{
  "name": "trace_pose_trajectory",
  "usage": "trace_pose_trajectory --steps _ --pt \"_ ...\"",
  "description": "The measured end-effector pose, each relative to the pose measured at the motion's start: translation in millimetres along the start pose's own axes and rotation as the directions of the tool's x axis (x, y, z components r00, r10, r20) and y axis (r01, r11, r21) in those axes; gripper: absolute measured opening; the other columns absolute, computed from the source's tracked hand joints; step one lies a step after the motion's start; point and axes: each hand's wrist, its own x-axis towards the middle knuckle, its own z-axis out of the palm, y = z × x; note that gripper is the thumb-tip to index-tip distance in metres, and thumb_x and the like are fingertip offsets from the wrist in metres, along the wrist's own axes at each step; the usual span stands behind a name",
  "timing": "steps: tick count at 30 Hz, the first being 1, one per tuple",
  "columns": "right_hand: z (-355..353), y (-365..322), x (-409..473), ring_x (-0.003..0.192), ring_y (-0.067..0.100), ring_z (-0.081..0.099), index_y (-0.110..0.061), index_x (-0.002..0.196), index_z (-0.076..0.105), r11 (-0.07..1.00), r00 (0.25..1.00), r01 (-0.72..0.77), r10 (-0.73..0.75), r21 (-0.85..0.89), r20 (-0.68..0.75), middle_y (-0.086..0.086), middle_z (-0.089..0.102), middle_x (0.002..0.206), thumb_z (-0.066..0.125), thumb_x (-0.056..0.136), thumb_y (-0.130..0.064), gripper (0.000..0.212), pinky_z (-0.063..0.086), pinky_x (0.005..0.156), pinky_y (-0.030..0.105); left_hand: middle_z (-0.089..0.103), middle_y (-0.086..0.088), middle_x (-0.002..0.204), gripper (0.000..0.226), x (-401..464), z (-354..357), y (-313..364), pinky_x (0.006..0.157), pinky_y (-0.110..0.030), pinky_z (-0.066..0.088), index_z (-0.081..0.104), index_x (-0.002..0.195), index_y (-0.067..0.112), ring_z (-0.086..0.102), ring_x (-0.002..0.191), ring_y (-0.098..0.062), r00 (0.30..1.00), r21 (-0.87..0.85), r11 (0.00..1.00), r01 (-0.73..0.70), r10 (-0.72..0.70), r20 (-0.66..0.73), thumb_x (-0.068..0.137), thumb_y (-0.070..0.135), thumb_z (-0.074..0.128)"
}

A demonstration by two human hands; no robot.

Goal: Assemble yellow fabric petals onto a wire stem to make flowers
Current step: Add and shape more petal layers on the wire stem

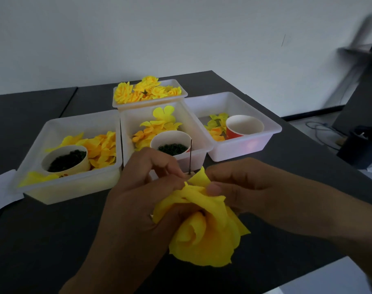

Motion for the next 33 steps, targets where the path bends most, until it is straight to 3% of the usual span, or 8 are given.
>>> trace_pose_trajectory --steps 3,8,11,16,20,26,30,33 --pt "-1.3 -0.1 4.0 0.082 0.01 0.068 -0.013 0.103 0.064 0.993 0.997 -0.044 0.037 0.11 0.065 -0.006 0.071 0.09 0.051 0.093 -0.044 0.036 0.054 0.072 0.021 0.055 0.003 0.1 0.022 0.2 -3.0 0.8 0.078 -0.005 0.037 0.07 0.078 0.01 0.048 0.085 0.001 0.999 0.0 1.0 -0.009 0.009 0.032 0.08 0.03 0.06" --pt "-8.6 0.9 9.6 0.099 0.024 0.069 -0.019 0.115 0.064 0.989 0.98 -0.116 0.099 0.088 0.175 0.005 0.071 0.112 0.058 0.094 -0.035 0.027 0.057 0.08 0.03 0.056 0.024 0.097 0.022 -0.7 -0.2 0.3 0.081 0.002 0.035 0.069 0.089 0.011 0.047 0.093 0.018 0.998 -0.098 0.995 -0.028 0.034 0.054 0.077 0.027 0.058" --pt "-10.6 -0.7 10.3 0.099 0.026 0.068 -0.017 0.116 0.066 0.969 0.952 -0.18 0.129 0.167 0.277 0.008 0.07 0.115 0.058 0.091 -0.031 0.03 0.058 0.084 0.034 0.061 -0.005 0.097 0.021 -2.4 1.1 -0.6 0.079 -0.006 0.036 0.071 0.08 0.007 0.046 0.088 0.002 0.992 0.087 0.991 -0.103 0.096 0.076 0.08 0.024 0.058" --pt "-14.5 1.5 15.1 0.097 0.029 0.069 -0.015 0.115 0.067 0.981 0.949 -0.159 0.119 0.115 0.292 0.01 0.07 0.114 0.054 0.096 -0.022 0.024 0.058 0.079 0.031 0.059 -0.009 0.096 0.018 -2.5 0.0 2.2 0.073 -0.011 0.034 0.068 0.078 0.005 0.042 0.085 -0.006 0.995 0.172 0.981 -0.093 0.087 0.046 0.08 0.022 0.061" --pt "-17.7 -3.3 18.6 0.093 0.017 0.071 -0.022 0.108 0.072 0.97 0.917 -0.158 0.074 0.186 0.392 0.001 0.073 0.106 0.056 0.092 -0.018 0.023 0.056 0.077 0.026 0.063 -0.018 0.092 0.013 1.2 -2.2 2.9 0.072 -0.017 0.033 0.069 0.077 0.001 0.044 0.083 -0.014 0.988 0.207 0.966 -0.154 0.148 0.046 0.075 0.013 0.073" --pt "-8.8 -1.9 21.4 0.087 0.021 0.072 -0.022 0.099 0.074 0.997 0.979 -0.06 0.05 0.048 0.197 0.002 0.075 0.099 0.062 0.087 -0.024 0.017 0.057 0.072 0.027 0.064 -0.02 0.094 0.02 1.7 -3.2 -3.9 0.073 -0.022 0.035 0.071 0.081 0.001 0.045 0.086 -0.017 0.987 0.246 0.958 -0.144 0.12 0.111 0.068 0.015 0.077" --pt "-0.1 -3.0 18.8 0.088 0.015 0.072 -0.009 0.103 0.071 0.999 0.998 -0.019 0.021 -0.032 0.067 0.003 0.075 0.099 0.058 0.093 -0.006 0.017 0.057 0.077 0.026 0.062 -0.018 0.093 0.019 -0.8 -2.3 -2.8 0.066 -0.028 0.045 0.068 0.08 0.002 0.044 0.085 -0.017 0.989 0.261 0.957 -0.126 0.1 0.109 0.072 0.018 0.075" --pt "5.6 -3.4 14.1 0.085 0.014 0.072 -0.007 0.103 0.071 1.0 1.0 -0.004 0.004 -0.001 -0.003 0.003 0.075 0.096 0.056 0.093 -0.001 0.019 0.057 0.074 0.026 0.061 -0.019 0.09 0.018 1.6 -0.9 0.2 0.068 -0.022 0.036 0.064 0.078 0.0 0.042 0.082 -0.015 0.993 0.257 0.962 -0.096 0.073 0.096 0.069 0.011 0.075"
